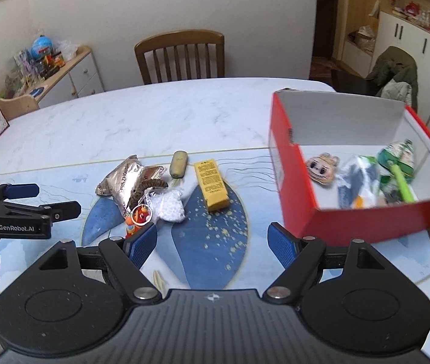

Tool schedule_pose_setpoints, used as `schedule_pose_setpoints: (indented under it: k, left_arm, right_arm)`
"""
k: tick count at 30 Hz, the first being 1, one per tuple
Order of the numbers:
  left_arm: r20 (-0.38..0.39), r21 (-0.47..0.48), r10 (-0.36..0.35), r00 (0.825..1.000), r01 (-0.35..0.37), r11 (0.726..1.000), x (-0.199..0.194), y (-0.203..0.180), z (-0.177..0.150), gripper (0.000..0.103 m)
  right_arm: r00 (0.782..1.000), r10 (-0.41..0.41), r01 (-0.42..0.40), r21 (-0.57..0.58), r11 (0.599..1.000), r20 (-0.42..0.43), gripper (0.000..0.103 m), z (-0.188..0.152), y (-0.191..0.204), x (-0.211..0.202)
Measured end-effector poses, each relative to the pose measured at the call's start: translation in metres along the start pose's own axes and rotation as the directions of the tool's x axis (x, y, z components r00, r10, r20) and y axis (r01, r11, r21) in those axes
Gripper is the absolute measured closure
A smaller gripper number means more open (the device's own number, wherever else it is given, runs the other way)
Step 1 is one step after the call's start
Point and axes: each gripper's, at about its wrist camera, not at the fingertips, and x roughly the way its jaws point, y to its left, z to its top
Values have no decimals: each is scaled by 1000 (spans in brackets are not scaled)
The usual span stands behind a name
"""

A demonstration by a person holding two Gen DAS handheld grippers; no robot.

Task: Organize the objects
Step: 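Move both tools back over the remaining items on the mat, then grasp the silver foil snack bag with left tool while right tool grasps yellow box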

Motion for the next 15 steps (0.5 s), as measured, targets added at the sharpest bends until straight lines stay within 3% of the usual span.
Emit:
schedule_pose_setpoints:
  k: [7,15]
  left_arm:
    - [-12,49,9,1000,-9,999,42,2,12,2]
    - [-47,78,-74,996,78,994,84,6,28,2]
  right_arm:
    - [999,-17,15,-47,999,-36,23,20,12,44]
    - [997,-38,31,-106,994,-68,24,42,22,86]
